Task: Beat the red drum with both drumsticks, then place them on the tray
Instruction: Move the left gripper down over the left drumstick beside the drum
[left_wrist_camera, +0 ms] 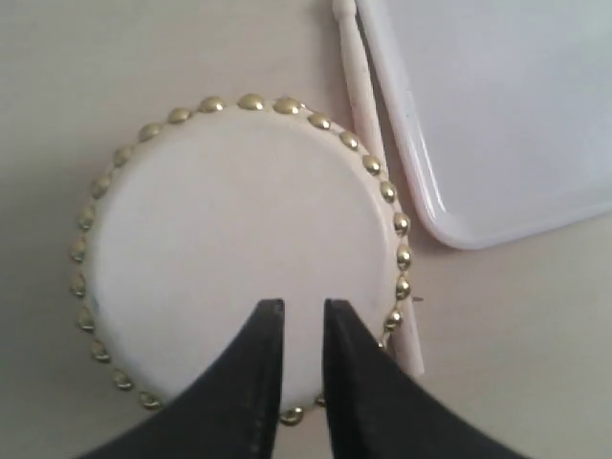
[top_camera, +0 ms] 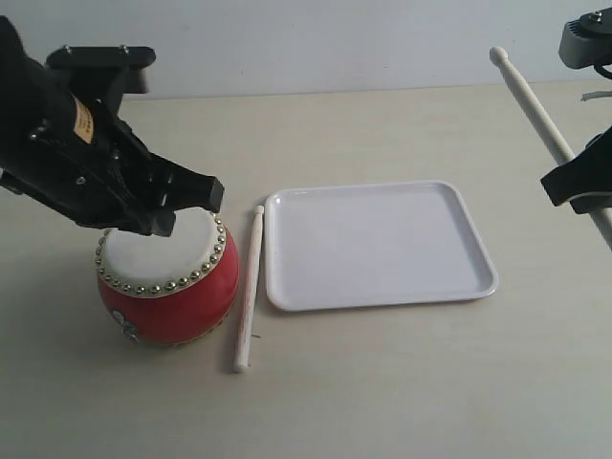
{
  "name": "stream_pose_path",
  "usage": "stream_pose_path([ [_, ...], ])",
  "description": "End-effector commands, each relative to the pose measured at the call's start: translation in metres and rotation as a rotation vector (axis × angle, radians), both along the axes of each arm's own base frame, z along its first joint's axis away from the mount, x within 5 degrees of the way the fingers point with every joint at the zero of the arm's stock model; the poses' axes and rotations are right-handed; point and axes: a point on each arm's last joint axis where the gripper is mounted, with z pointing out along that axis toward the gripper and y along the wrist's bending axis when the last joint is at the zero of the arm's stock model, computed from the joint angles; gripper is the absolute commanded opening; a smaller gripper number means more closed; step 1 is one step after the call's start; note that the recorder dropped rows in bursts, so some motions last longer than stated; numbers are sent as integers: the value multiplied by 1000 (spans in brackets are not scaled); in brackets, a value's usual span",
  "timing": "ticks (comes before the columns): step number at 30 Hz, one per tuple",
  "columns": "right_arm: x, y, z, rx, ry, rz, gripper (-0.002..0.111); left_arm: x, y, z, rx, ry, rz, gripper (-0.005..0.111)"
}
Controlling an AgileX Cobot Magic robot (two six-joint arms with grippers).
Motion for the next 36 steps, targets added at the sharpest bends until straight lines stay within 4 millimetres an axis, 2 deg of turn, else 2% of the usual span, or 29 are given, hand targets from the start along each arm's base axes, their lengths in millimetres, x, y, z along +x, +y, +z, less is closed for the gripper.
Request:
stream_pose_path([
  [1, 2, 1, 4, 0, -32, 10, 0, 4, -11, 1, -73, 5, 27, 36],
  [5, 2, 1, 4, 0, -34, 10, 0, 6, -12, 4, -61, -46, -48, 36],
  [11, 1, 0, 3, -3, -21, 10, 0, 11, 3, 16, 30, -117, -67, 36],
  [16, 3, 1, 6, 3, -44, 10, 0, 16, 9, 33, 119, -129, -87, 25],
  [18, 7, 1, 11, -7, -75, 15, 0, 18, 8, 42, 117, -138, -87, 29],
  [21, 16, 1, 19, -25, -99, 20, 0, 18, 4, 49, 118, -158, -126, 47],
  [24, 26, 3, 21, -33, -99, 22, 0, 20, 2, 53, 125, -190, -168, 59],
  [30, 46, 8, 11, -45, -56, 24, 0, 22, 3, 61, 163, -216, -206, 59],
  [36, 48, 9, 7, -35, -39, 20, 0, 14, 7, 62, 182, -106, -181, 59],
])
